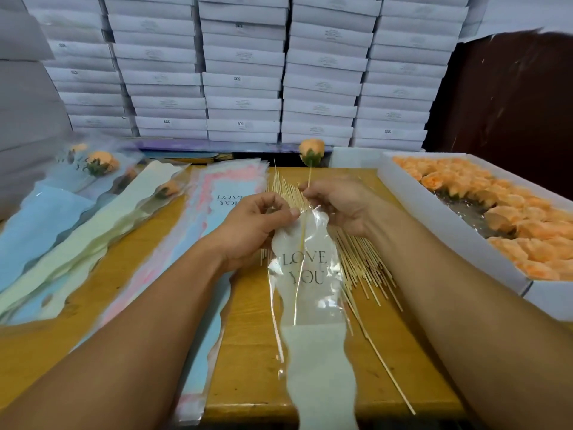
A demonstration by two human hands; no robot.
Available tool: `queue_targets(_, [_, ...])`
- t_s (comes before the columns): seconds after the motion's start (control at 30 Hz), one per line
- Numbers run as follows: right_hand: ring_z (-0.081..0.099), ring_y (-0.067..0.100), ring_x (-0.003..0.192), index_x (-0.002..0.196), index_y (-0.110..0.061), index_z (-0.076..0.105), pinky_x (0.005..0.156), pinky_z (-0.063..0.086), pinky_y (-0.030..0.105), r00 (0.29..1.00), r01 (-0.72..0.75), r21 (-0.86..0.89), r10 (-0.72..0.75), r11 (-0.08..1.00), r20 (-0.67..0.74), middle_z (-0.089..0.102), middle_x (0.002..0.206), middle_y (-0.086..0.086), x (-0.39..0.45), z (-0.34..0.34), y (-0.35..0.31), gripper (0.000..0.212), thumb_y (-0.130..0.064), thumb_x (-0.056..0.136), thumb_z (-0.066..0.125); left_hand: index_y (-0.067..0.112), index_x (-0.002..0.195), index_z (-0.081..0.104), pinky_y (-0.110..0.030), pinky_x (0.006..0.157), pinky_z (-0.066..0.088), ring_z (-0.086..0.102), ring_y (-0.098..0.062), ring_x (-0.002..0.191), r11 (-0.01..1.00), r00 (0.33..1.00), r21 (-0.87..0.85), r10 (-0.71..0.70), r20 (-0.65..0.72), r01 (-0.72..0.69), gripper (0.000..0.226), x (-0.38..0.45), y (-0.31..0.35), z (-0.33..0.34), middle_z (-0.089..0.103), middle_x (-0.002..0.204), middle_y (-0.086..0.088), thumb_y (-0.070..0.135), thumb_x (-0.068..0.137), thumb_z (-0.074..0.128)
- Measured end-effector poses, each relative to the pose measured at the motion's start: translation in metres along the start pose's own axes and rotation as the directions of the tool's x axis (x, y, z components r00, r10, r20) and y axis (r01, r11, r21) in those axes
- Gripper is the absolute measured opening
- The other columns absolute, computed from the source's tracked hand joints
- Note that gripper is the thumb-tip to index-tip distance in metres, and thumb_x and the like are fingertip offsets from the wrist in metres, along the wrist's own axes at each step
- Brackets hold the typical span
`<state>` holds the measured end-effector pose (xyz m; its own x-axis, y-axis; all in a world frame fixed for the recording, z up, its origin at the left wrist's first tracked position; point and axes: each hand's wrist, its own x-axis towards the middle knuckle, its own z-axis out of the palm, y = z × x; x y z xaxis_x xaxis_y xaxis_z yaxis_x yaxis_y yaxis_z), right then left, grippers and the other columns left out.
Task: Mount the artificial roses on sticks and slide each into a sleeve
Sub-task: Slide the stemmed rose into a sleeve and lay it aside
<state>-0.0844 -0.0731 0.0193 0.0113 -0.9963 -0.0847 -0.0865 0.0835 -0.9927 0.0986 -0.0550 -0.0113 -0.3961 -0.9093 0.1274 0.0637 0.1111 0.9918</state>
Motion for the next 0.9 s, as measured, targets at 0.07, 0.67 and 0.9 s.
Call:
queue_targets(0.07, [0.059, 0.014, 0.072, 0.091, -0.013, 0.072, 0.062, 0.048, 0.029, 0.999, 0.001, 0.018, -0.002, 1.0, 0.05, 0.067, 0.079, 0.001, -0.008, -0.002, 0.003, 0.008, -0.013, 0.093, 0.064, 0.011, 0.08, 0.064, -0.033, 0.061, 0.049, 0.059, -0.023, 0.063, 1.0, 1.0, -0.028, -0.004, -0.001, 0.004, 0.019, 0.001, -0.001, 0.0, 0.066, 0.076, -0.014, 0.023, 0.074, 0.076])
queue_targets(0.67, [0.069, 0.037, 0.108, 0.127, -0.009, 0.058, 0.1, 0.049, 0.056, 0.993, -0.12, 0.377, 0.102, 0.919, 0.068, 0.072, 0.119, 0.017, -0.021, -0.005, 0.004, 0.061, -0.061, 0.099, 0.045, 0.008, 0.083, 0.058, -0.029, 0.061, 0.054, 0.061, -0.02, 0.061, 0.979, 0.997, -0.201, -0.008, 0.073, 0.023, 0.014, -0.007, 0.011, 0.007, 0.064, 0.072, -0.01, 0.012, 0.076, 0.069])
queue_targets(0.9, [0.068, 0.032, 0.1, 0.138, -0.015, 0.056, 0.086, 0.057, 0.046, 0.994, -0.106, 0.542, 0.082, 0.834, 0.068, 0.07, 0.123, 0.019, -0.023, -0.01, 0.005, 0.049, -0.046, 0.1, 0.056, 0.01, 0.079, 0.061, -0.026, 0.053, 0.052, 0.062, -0.019, 0.056, 0.988, 0.98, -0.133, -0.053, 0.194, 0.079, 0.012, -0.005, 0.004, 0.006, 0.064, 0.073, -0.011, 0.012, 0.078, 0.072])
